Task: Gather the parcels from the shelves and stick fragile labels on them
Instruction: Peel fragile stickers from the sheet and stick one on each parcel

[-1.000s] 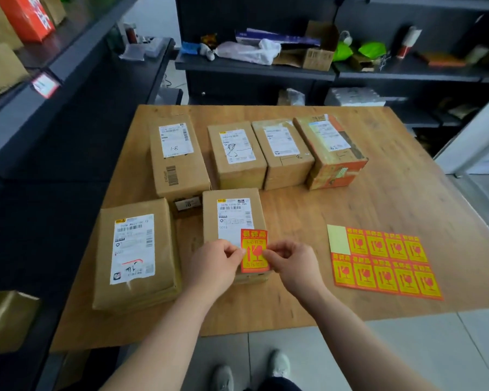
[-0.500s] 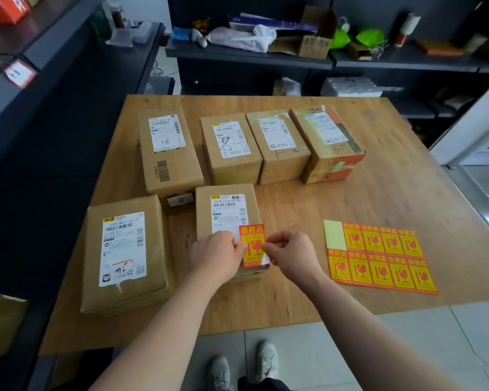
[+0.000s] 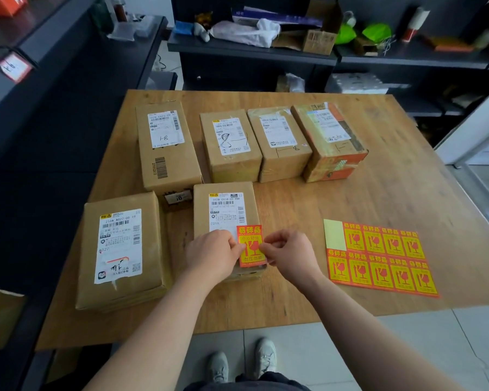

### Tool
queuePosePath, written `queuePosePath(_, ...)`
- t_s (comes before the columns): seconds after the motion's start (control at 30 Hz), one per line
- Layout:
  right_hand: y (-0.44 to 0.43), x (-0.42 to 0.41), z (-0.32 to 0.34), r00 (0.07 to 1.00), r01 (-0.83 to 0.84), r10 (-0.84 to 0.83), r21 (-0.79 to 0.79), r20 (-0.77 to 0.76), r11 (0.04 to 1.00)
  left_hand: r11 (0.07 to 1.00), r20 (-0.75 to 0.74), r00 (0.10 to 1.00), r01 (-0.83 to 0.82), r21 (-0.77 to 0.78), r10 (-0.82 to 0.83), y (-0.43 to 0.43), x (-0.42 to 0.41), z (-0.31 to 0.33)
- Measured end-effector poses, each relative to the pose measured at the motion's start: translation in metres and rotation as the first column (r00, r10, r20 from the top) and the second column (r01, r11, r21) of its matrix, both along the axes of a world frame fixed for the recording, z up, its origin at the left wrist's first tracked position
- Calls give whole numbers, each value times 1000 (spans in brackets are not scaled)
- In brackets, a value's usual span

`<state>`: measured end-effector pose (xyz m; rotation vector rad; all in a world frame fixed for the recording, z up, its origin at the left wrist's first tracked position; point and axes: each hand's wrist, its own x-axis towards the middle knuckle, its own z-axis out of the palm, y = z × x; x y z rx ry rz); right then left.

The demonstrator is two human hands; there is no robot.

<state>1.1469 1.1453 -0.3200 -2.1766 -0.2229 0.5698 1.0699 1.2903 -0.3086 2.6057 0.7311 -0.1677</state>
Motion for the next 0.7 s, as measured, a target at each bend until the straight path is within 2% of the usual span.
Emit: queuePosePath(0.7,3,1,0,996,-28,34,-71,87,997,999,13,1000,-18,31,18,0,2,-5)
